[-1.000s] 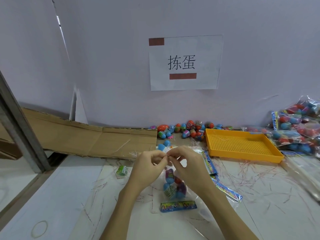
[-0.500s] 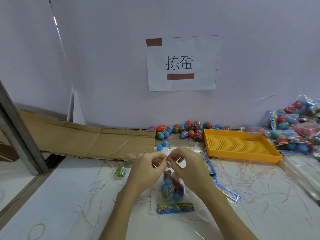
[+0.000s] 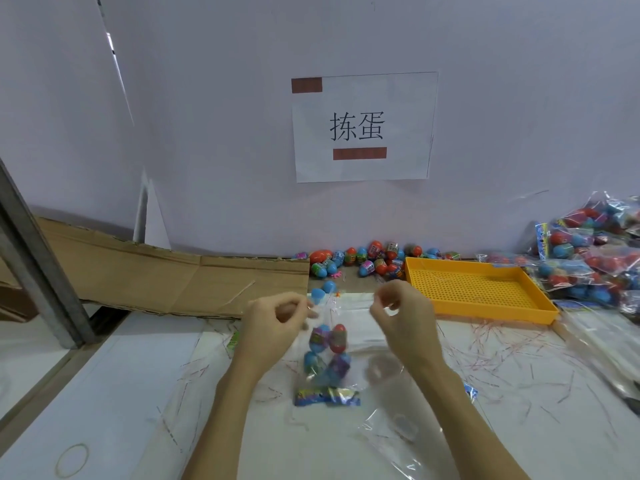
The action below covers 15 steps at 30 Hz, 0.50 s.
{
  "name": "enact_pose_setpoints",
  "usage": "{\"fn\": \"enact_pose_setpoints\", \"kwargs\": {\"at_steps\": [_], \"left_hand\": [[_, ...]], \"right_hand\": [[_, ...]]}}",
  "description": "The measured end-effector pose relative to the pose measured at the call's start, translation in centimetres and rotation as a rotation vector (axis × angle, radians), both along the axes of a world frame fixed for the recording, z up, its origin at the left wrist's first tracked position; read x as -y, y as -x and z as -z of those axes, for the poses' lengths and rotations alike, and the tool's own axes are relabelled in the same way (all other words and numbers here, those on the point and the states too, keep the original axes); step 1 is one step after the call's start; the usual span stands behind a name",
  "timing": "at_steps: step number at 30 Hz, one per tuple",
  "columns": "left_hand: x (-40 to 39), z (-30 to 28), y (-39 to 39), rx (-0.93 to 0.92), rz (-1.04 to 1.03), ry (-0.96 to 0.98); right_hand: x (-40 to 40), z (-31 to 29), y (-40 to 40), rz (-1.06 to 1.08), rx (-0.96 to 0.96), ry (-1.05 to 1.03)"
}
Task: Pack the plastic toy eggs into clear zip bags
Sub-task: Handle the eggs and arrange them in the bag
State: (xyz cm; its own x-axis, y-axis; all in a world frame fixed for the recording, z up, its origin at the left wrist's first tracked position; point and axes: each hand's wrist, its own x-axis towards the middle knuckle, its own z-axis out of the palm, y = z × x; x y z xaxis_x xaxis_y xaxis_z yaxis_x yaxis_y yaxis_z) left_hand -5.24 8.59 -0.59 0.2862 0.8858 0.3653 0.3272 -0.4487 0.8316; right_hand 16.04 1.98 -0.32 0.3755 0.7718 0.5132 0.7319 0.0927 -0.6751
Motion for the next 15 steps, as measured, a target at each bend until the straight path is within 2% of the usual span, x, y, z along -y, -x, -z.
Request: {"fn": "enact_pose_setpoints", "kwargs": {"at_steps": [2, 4, 6, 10, 15], "left_hand": [[-0.4, -0.2, 0.3, 0.162, -0.12, 0.028], [-0.7, -0.2, 0.3, 0.245, -0.257, -0.008], [-0.8, -0.2, 0.3, 0.298, -0.31, -0.01], [-0.8, -0.1, 0.4, 0.321, -0.294, 0.004], [-0.7, 0.0, 0.1, 0.279, -0.279, -0.002]], "right_hand": [[0.3, 0.0, -2.4, 0.077, -0.041, 0.049], [0.4, 0.4, -4.0, 0.13, -0.05, 0.112], [0.4, 0.8, -4.6, 0.118, -0.023, 0.193], [0.2, 1.1, -4.5, 0.021, 0.053, 0.357], [0.5, 1.2, -5.9, 0.175, 0.048, 0.307]]}}
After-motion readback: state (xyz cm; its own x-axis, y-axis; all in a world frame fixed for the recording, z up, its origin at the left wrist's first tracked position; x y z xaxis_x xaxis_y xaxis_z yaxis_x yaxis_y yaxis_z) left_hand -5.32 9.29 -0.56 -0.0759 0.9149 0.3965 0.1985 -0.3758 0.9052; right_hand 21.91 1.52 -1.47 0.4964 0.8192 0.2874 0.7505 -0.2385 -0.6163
